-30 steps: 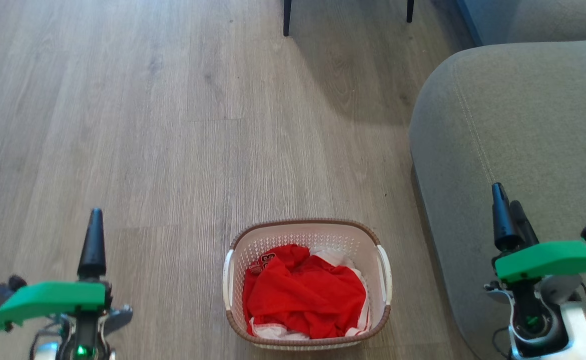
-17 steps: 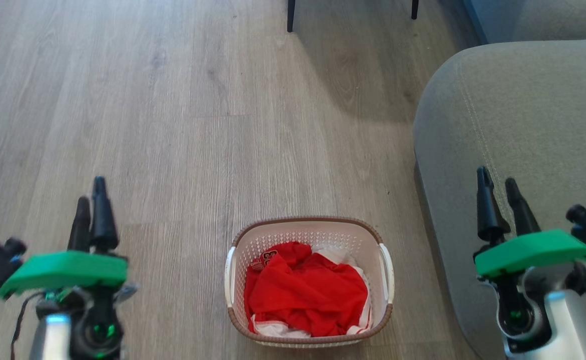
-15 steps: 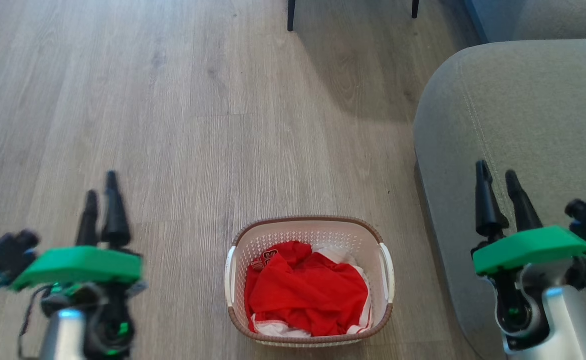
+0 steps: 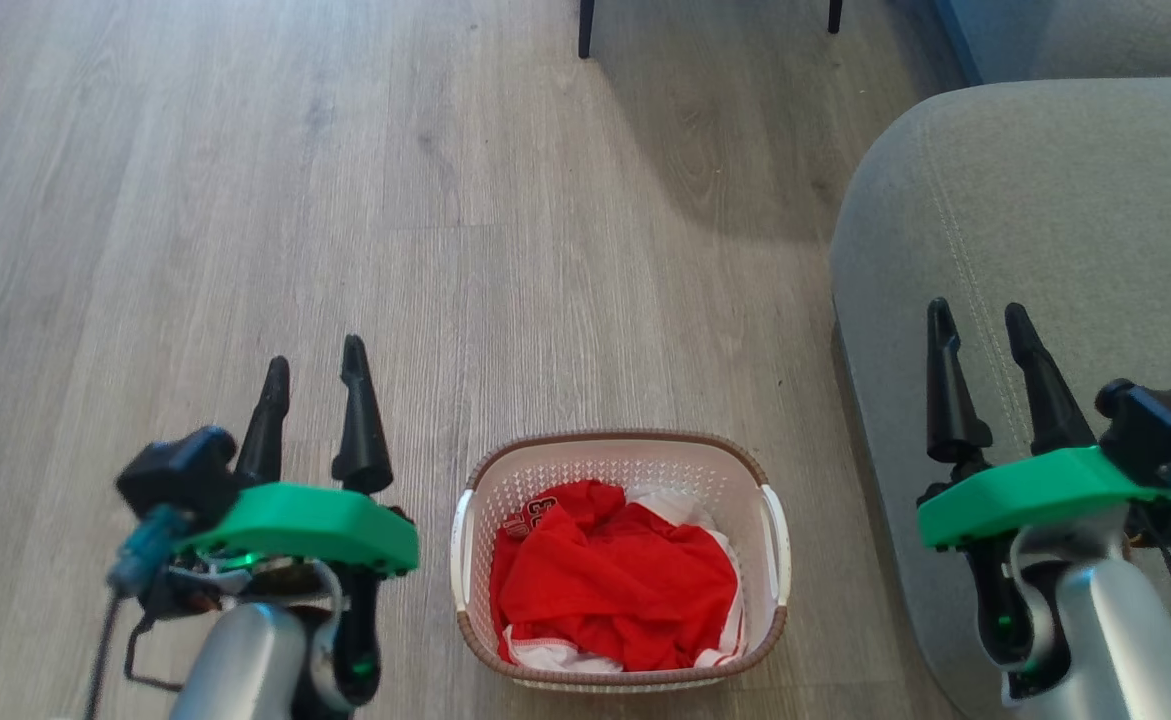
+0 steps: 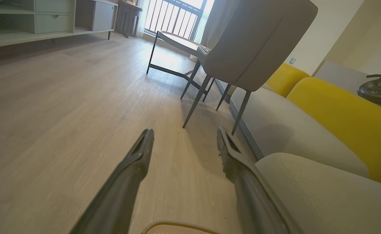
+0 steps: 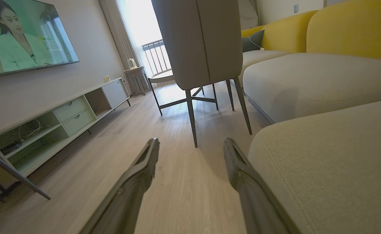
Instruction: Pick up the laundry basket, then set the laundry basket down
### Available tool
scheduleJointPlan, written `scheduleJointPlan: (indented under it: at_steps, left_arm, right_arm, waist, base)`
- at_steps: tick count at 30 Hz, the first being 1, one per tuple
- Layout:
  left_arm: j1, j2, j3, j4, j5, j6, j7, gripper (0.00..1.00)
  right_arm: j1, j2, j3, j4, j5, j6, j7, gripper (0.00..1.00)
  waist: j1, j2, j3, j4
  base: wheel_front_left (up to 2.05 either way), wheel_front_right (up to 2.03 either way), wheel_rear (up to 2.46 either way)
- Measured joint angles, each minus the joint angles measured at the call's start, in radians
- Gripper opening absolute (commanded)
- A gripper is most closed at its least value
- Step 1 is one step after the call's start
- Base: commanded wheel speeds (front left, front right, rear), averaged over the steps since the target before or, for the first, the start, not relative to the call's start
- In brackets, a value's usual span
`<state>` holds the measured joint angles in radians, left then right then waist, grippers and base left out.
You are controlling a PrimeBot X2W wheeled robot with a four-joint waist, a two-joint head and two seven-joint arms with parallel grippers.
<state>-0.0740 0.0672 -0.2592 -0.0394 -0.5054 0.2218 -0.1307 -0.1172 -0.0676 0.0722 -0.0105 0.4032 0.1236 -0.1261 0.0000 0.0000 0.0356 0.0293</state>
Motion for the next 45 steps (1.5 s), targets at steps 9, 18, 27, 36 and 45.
scheduleJointPlan:
  at_steps: [9,18,27,36,45]
  left_arm:
    - [-0.035,0.065,-0.164,0.027,0.108,0.153,-0.022,1.0]
    - [-0.061,0.09,-0.244,0.057,0.146,0.192,-0.047,1.0]
    - [-0.041,0.019,-0.111,0.026,0.127,0.042,-0.074,1.0]
    - [-0.034,-0.01,-0.039,-0.009,0.335,-0.047,-0.101,1.0]
    - [-0.008,-0.014,-0.019,0.106,0.303,-0.083,-0.125,1.0]
  right_arm:
    - [0.0,0.001,0.021,0.005,-0.155,0.0,-0.029,1.0]
    - [0.0,0.0,0.034,0.031,-0.235,0.0,-0.052,1.0]
    - [-0.003,-0.004,0.064,-0.016,-0.35,0.0,-0.079,1.0]
    - [-0.025,-0.003,0.063,-0.064,-0.455,0.0,-0.108,1.0]
    - [-0.019,0.0,0.063,0.05,-0.445,0.0,-0.125,1.0]
  waist:
    - [0.0,0.0,-0.002,0.0]
    - [0.0,0.0,-0.004,0.001]
    - [0.0,0.0,0.002,0.008]
    - [0.0,0.0,0.01,0.014]
    - [0.0,0.0,0.001,0.012]
  base:
    - [0.0,0.0,0.0]
    - [0.0,0.0,0.0]
    - [0.0,0.0,0.0]
    - [0.0,0.0,0.0]
    - [0.0,0.0,0.0]
